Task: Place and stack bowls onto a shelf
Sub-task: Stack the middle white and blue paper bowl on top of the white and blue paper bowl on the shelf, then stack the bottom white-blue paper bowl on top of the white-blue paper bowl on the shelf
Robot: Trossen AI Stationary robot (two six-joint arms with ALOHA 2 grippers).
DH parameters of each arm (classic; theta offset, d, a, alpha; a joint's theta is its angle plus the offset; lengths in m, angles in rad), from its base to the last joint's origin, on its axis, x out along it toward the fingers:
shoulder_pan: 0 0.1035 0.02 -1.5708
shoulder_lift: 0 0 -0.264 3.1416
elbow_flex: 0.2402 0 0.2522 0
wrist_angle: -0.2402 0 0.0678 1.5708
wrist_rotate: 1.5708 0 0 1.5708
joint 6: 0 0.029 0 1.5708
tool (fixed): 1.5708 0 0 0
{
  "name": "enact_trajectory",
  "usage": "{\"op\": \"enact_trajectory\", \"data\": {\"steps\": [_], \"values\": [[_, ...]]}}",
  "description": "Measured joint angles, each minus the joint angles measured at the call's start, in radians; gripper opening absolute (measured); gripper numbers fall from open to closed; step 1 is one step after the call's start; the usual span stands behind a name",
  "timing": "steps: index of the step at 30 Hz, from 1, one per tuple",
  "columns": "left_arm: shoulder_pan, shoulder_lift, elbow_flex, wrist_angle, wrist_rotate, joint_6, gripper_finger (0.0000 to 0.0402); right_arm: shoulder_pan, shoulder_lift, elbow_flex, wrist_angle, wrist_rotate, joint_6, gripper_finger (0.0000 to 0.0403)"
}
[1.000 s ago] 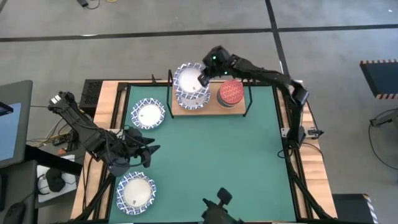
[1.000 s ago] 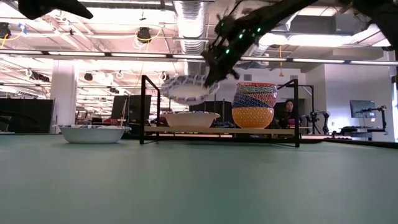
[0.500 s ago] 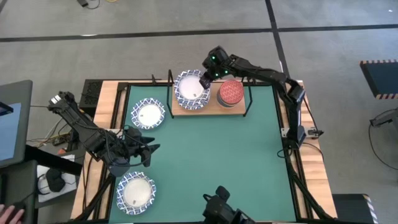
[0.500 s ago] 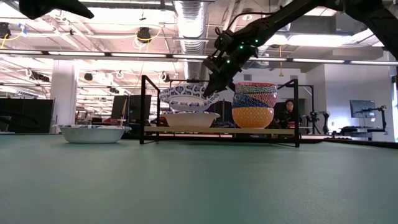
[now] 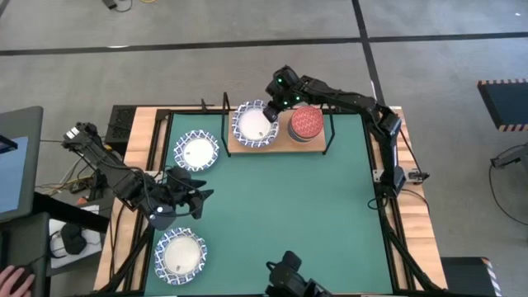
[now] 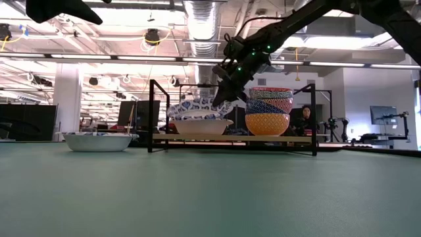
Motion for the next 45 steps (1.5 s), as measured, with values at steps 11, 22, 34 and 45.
{"op": "enact_trajectory", "data": {"steps": [11, 22, 34, 45], "values": [[0.000, 0.000, 0.000, 0.000, 0.000, -0.004, 0.0201, -0.008, -0.006, 0.000, -0.010, 0.006, 0.047, 0.0144], [-0.002, 0.000, 0.000, 0.000, 0.008, -0.026, 0.0201, 0.011, -0.031, 0.096, -0.054, 0.125, 0.021, 0.0195], [-0.002, -0.002, 0.000, -0.018, 0.029, 0.048, 0.0201, 0.187, -0.031, 0.167, -0.096, 0.129, 0.123, 0.0188], [-0.006, -0.154, 0.000, -0.185, 0.172, 0.176, 0.0201, 0.482, -0.053, 0.168, -0.074, 0.404, 0.306, 0.0188]]}}
